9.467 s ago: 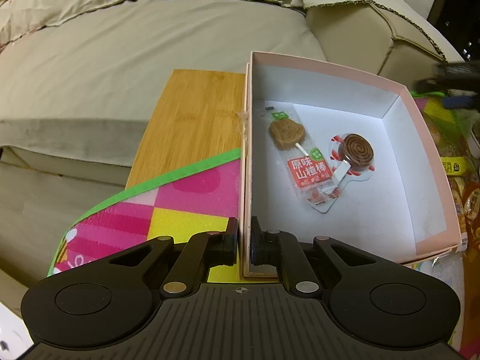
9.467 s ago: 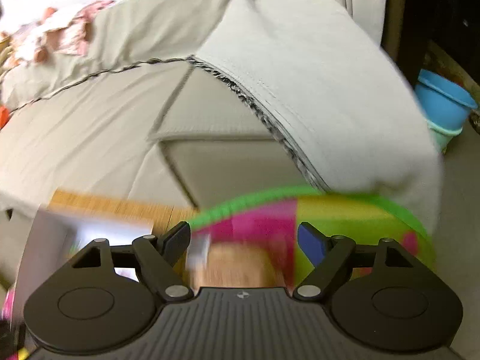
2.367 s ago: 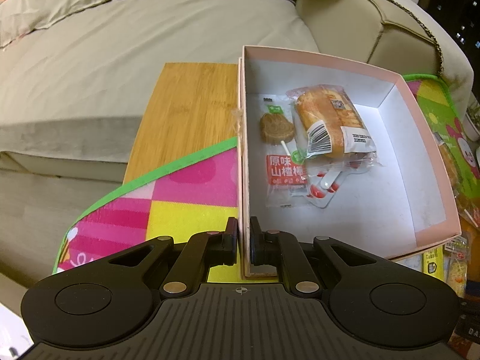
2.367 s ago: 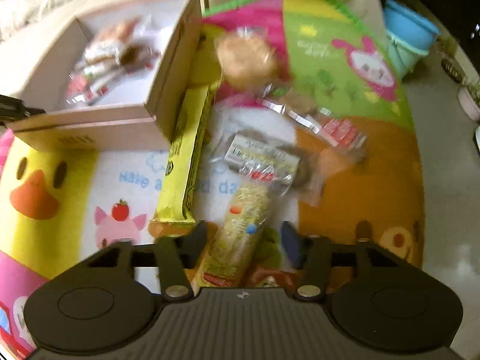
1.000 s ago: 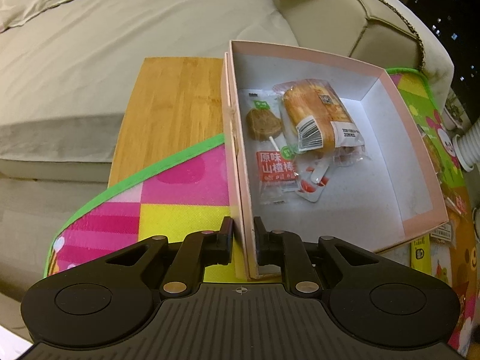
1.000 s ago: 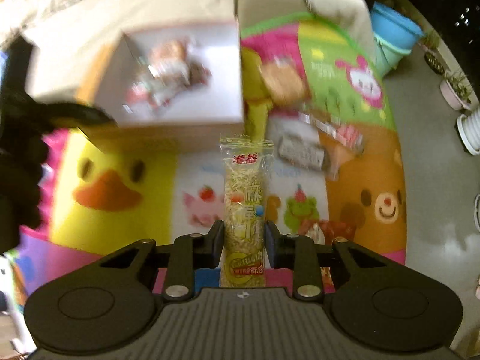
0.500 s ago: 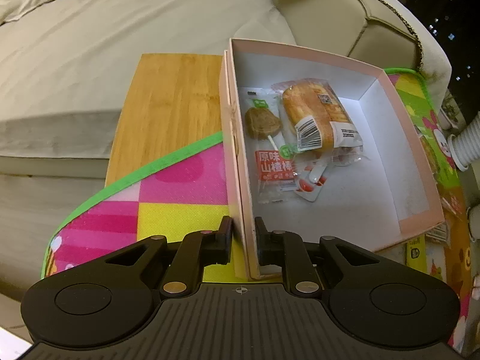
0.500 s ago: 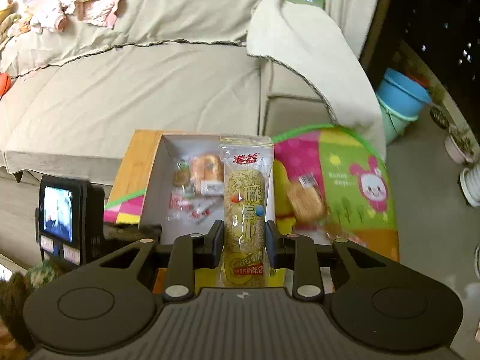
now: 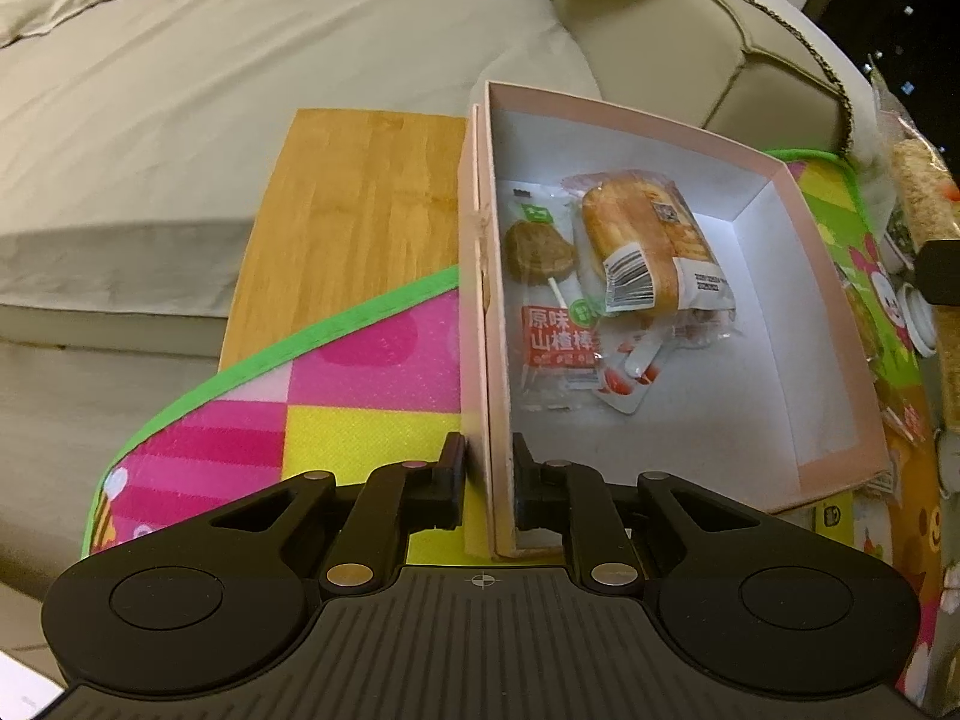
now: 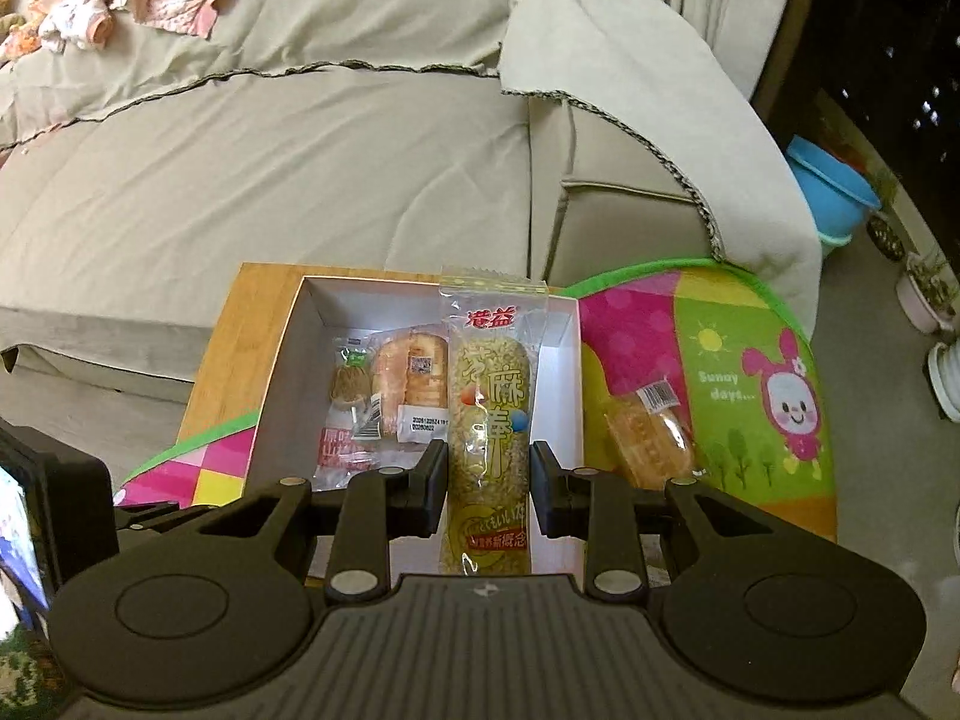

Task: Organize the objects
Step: 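Carry the cracker sticks into the pink box with the right gripper and release, then grasp the yellow wafer bar on the mat with the right gripper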

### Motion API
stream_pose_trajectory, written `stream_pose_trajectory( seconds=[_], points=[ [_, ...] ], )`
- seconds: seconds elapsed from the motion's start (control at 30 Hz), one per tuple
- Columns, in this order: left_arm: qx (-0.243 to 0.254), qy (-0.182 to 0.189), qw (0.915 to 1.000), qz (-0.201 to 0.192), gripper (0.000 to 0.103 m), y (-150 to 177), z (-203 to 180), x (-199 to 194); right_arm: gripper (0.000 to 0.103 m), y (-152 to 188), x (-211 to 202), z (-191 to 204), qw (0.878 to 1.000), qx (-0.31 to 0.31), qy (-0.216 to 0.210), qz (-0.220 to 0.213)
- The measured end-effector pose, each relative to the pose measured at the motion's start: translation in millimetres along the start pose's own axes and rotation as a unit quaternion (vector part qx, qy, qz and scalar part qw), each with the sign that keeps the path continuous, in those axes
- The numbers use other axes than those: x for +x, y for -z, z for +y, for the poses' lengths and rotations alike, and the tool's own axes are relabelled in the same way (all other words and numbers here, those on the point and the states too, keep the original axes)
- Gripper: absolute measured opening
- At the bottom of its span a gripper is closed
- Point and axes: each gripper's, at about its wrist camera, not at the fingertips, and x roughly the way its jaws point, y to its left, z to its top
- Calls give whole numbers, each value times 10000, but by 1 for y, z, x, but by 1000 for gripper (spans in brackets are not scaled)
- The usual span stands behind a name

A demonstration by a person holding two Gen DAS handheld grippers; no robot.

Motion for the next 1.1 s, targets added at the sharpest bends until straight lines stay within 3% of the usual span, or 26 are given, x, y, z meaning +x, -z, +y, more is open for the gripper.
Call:
stream_pose_trajectory(
  seconds=[0.2, 0.37, 0.57, 0.8, 0.93, 1.1],
  points=[
    [-198, -239, 9995, -74, 13, 2, -6, 1, 38, 1, 1, -8, 9994, -230, -232, -148],
    [-334, -320, 9988, -185, 13, 6, -8, 1, 44, 15, 8, -44, 9989, -258, -343, -181],
    [-290, -497, 9979, -298, 11, 10, -15, 0, 50, 61, 24, -102, 9994, -266, -123, 181],
    [-511, -728, 9954, -357, 11, 12, -23, 4, 56, 129, 33, -163, 9957, -111, 168, 899],
    [-485, -918, 9940, -335, 11, 13, -30, 5, 57, 151, 36, -162, 9942, -39, -216, 1053],
    [-538, -977, 9930, -396, 11, 18, -30, 2, 57, 142, 44, -118, 9938, -424, -859, 566]
  ],
)
